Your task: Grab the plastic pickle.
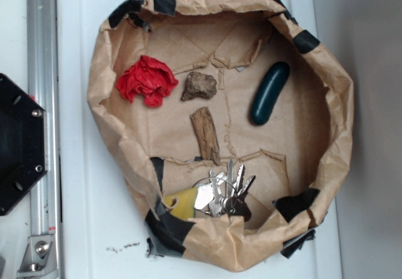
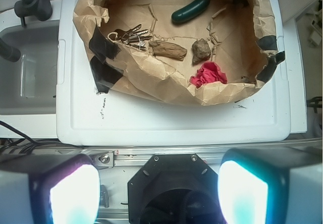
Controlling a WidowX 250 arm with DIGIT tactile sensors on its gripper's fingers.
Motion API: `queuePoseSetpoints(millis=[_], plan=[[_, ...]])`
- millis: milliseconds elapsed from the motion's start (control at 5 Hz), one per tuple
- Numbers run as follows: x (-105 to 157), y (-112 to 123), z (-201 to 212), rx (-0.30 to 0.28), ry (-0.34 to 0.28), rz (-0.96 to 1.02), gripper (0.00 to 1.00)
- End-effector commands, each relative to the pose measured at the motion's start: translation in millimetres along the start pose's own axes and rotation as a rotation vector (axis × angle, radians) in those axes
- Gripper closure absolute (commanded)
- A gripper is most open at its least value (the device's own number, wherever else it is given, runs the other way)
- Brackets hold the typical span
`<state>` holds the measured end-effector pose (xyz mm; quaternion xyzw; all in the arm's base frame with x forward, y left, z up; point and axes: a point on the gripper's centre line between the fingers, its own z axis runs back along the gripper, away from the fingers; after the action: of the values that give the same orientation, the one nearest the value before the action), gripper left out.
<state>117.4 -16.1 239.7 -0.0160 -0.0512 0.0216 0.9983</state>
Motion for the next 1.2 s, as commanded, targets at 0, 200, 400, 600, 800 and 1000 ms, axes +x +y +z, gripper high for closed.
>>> queuePoseSetpoints(millis=[0, 200, 400, 600, 800, 1000], plan=[[0.0, 0.0, 0.0, 0.000, 0.000, 0.000, 0.00], [33.5, 10.9, -41.0, -0.073, -0.153, 0.141, 0.00], [67.9, 22.8, -72.0, -0.116, -0.187, 0.340, 0.00], [98.5, 36.1, -99.4, -0.117, -0.287, 0.413, 0.00], [125.1, 52.6, -129.5, -0.092, -0.259, 0.549, 0.00], [141.9, 64.2, -146.7, -0.070, -0.257, 0.614, 0.00]])
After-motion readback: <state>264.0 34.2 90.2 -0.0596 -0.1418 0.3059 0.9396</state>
